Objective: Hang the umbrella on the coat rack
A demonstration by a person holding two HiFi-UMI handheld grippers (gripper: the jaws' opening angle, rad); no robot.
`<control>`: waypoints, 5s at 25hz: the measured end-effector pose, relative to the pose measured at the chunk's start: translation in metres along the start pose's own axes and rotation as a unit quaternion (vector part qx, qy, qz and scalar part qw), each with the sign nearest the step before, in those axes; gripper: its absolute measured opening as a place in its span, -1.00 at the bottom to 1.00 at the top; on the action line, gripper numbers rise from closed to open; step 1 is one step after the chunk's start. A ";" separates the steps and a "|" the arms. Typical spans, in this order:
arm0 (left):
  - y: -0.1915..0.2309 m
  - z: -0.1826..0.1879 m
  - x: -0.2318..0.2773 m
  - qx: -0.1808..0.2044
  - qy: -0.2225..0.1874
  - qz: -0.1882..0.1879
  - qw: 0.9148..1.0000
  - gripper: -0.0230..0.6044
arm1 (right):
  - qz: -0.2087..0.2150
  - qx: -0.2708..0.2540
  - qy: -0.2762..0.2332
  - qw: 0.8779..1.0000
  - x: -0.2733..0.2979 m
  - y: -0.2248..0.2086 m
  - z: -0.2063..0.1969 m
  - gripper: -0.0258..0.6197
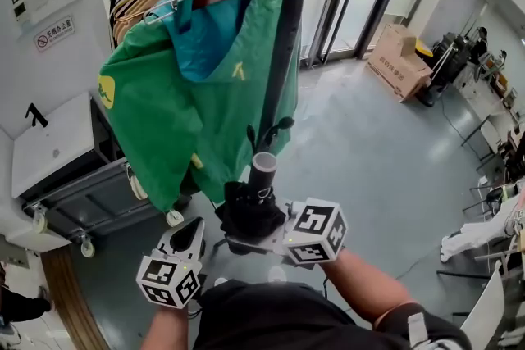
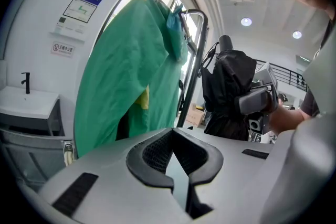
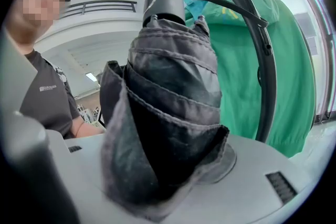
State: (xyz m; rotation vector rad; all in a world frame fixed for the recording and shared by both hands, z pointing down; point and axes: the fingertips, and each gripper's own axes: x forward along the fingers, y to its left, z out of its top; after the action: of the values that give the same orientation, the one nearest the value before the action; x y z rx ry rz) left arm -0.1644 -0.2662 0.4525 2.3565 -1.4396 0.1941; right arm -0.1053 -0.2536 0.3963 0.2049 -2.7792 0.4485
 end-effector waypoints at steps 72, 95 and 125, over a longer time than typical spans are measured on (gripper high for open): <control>-0.017 -0.015 0.015 0.005 0.036 -0.023 0.999 -0.88 | -0.192 0.090 0.052 0.976 0.011 -0.129 -0.153 -0.04; -0.041 0.001 0.033 0.020 0.017 -0.024 0.999 -0.88 | -0.177 0.056 -0.001 0.983 -0.034 -0.102 -0.109 -0.05; -0.036 0.003 0.004 0.061 0.033 -0.145 0.987 -0.88 | -0.317 0.068 -0.123 0.938 -0.071 -0.034 -0.076 -0.89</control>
State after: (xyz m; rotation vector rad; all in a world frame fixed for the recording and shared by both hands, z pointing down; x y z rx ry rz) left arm -0.1311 -0.2562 0.4421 2.5965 -1.0660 0.2856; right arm -0.0099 -0.2546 0.4510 1.2160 -2.6959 0.4615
